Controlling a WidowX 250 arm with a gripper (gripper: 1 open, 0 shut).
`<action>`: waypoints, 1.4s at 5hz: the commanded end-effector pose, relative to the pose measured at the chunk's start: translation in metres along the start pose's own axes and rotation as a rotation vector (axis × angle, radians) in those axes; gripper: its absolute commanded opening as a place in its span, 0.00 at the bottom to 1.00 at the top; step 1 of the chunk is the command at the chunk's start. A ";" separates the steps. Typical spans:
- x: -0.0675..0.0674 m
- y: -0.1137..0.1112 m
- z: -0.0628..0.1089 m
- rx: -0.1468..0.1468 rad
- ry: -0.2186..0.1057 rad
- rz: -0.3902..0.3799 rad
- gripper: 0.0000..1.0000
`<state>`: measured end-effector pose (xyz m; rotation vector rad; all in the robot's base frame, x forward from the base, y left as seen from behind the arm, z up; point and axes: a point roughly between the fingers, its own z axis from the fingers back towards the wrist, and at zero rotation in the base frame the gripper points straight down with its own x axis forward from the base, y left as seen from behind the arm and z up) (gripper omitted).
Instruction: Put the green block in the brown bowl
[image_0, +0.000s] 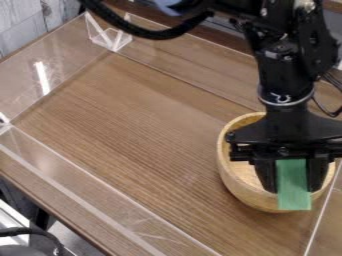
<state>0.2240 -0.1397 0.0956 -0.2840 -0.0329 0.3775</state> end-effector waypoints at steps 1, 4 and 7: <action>0.001 -0.009 0.011 -0.041 -0.029 -0.001 0.00; 0.008 -0.002 0.012 -0.048 -0.026 0.029 0.00; 0.019 0.006 0.012 -0.048 -0.022 0.044 0.00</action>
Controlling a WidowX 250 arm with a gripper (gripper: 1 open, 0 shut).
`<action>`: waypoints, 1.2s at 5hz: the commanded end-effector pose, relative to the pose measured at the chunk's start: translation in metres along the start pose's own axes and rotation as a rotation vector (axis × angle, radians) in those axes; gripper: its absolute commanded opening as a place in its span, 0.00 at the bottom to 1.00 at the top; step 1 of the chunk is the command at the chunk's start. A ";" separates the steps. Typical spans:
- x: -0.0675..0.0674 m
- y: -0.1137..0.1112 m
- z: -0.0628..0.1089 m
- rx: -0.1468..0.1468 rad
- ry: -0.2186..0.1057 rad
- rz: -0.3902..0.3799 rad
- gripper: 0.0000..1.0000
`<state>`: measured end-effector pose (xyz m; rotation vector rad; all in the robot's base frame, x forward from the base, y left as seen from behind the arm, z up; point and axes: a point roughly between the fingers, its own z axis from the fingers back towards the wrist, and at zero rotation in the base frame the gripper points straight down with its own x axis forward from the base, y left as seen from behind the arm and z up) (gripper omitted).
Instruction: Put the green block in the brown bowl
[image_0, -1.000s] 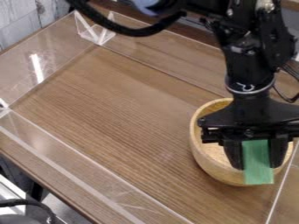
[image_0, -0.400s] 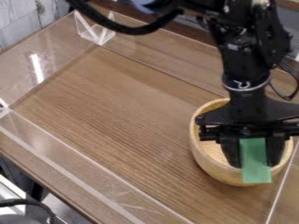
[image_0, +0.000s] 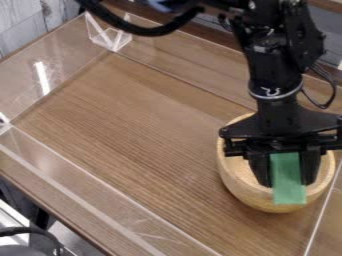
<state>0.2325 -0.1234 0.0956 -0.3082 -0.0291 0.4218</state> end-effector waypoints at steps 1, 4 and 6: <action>0.007 -0.004 0.006 -0.026 -0.021 0.002 0.00; 0.012 -0.001 0.003 -0.026 -0.019 0.009 0.00; 0.016 0.000 0.002 -0.027 -0.018 0.012 0.00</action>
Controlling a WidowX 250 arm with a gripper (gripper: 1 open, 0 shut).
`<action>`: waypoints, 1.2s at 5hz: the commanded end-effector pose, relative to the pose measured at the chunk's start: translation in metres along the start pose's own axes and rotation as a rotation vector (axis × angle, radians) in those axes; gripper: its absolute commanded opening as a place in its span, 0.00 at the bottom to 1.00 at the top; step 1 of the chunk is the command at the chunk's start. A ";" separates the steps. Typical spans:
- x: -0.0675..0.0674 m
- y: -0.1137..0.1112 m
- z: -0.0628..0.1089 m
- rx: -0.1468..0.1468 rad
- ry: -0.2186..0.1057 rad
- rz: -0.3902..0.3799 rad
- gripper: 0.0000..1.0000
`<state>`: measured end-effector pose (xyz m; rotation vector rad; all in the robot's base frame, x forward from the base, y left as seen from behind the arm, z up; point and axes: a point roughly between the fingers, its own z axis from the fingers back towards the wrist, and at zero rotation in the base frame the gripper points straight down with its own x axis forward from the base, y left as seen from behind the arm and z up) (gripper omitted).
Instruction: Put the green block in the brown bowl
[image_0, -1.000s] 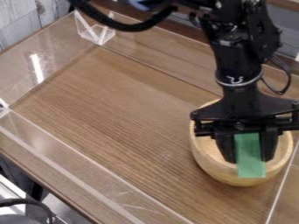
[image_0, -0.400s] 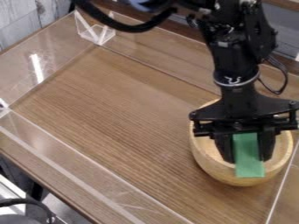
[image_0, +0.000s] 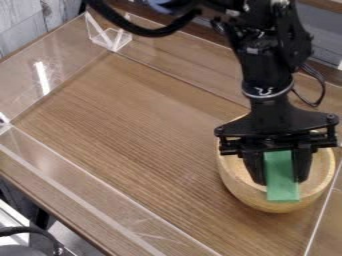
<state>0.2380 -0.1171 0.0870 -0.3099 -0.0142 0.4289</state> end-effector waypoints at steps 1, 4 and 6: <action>0.009 -0.005 0.009 -0.028 -0.031 0.004 0.00; 0.014 -0.004 0.009 -0.029 -0.032 0.007 0.00; 0.016 -0.004 0.009 -0.031 -0.033 0.008 0.00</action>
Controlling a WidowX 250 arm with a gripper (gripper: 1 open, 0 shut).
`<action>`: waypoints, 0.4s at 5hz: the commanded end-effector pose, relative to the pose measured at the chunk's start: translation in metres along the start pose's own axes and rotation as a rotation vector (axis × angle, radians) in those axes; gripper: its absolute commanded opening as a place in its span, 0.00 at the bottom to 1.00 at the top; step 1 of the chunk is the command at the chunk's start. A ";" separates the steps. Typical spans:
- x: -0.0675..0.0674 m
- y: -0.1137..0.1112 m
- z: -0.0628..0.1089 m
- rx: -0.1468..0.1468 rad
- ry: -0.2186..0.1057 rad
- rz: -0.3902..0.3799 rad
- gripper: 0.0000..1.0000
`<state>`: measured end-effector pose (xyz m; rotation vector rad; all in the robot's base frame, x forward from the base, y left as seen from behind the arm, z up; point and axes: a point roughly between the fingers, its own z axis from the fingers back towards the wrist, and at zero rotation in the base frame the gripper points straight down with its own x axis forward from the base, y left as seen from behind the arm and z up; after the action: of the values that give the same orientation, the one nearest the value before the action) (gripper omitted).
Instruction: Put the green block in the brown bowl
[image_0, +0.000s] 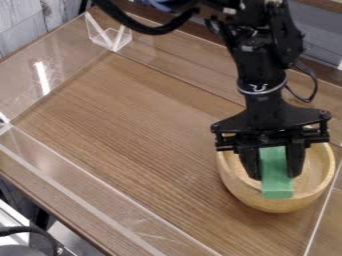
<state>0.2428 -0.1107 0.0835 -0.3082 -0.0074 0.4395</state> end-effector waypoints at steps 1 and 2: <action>0.010 -0.009 0.011 -0.035 -0.037 -0.004 0.00; 0.011 -0.009 0.010 -0.036 -0.037 -0.004 0.00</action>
<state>0.2445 -0.1109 0.0823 -0.3095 -0.0035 0.4382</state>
